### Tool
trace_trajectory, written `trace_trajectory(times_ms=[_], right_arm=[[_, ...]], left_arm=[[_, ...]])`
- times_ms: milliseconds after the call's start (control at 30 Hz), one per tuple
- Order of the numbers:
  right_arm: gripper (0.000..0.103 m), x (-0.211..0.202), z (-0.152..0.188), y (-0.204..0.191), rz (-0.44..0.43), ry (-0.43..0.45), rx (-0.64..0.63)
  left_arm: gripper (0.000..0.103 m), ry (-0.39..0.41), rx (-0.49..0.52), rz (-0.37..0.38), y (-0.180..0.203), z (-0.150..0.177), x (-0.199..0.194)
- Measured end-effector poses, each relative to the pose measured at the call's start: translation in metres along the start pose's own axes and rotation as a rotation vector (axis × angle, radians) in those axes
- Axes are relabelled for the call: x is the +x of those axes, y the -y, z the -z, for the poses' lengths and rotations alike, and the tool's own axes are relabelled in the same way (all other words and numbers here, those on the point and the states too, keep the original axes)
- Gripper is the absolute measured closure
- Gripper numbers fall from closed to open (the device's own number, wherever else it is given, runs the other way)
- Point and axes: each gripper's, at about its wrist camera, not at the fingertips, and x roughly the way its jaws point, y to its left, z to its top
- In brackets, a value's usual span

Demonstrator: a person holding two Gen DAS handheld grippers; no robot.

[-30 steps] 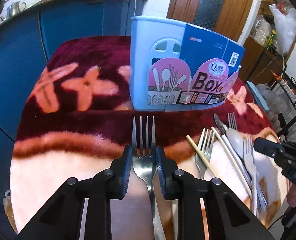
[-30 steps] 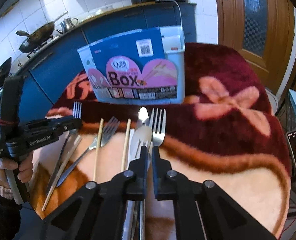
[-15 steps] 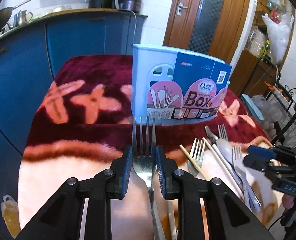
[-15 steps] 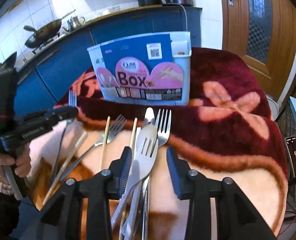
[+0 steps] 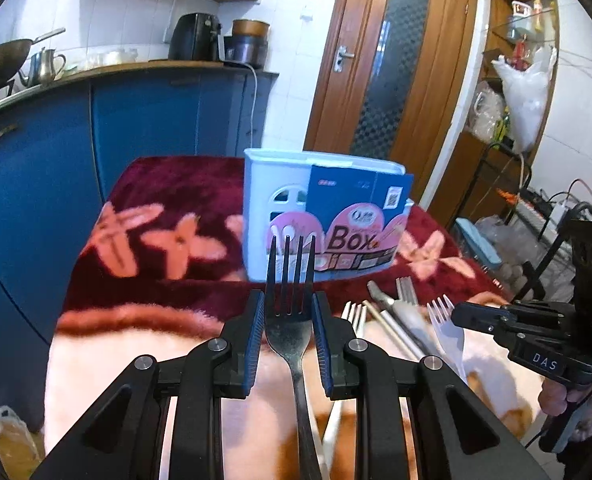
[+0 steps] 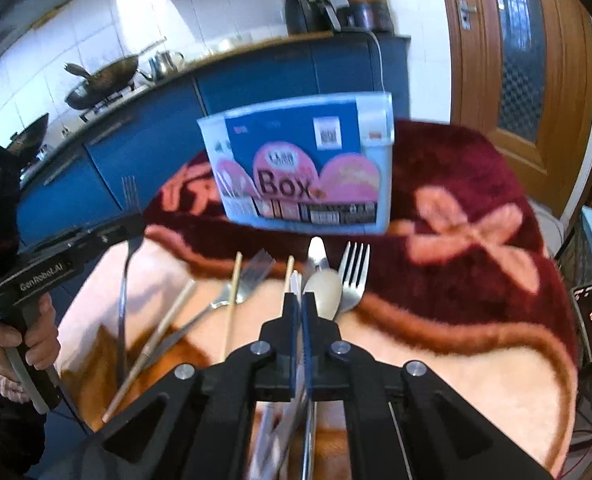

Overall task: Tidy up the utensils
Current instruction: 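Lift the metal fork with the left tool and carry it over the caddy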

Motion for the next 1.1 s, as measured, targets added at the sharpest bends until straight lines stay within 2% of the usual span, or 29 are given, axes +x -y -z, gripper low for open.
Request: trace_trajectory(times_ms=[167,467,500,533,733,867,1000,1100], right_arm=[[0.1,-0.025,-0.011,-0.002,0.012,0.124,0.004],[0.1,-0.063,-0.03,-0.007,0.133,0.313,-0.02],[0.1,-0.066,-0.033,-0.007,0.139,0.328,-0.022],[0.1,-0.069,-0.036,-0.006,0.143,0.341,-0.024],[0.1,-0.076,-0.05,-0.008,0.158,0.388,-0.047],[0.1,-0.074,-0.053,-0.008,0.151,0.39,-0.063],[0.1,-0.073,-0.052,-0.005,0.15,0.388,-0.06],[0.1,-0.072,-0.051,-0.003,0.142,0.387,-0.053]], left_arm=[[0.08,0.047,-0.006,0.039,0.006,-0.004,-0.017],[0.08,0.134,-0.002,0.082,0.018,-0.012,-0.044],[0.094,0.146,-0.004,0.085,0.018,-0.015,-0.047],[0.098,0.154,-0.005,0.092,0.018,-0.019,-0.049],[0.101,0.218,-0.011,0.087,0.019,-0.042,-0.057],[0.101,0.173,-0.01,0.074,0.015,-0.051,-0.049],[0.1,0.054,-0.045,0.043,0.001,-0.047,-0.028],[0.094,-0.031,-0.059,0.003,-0.009,-0.041,-0.007]])
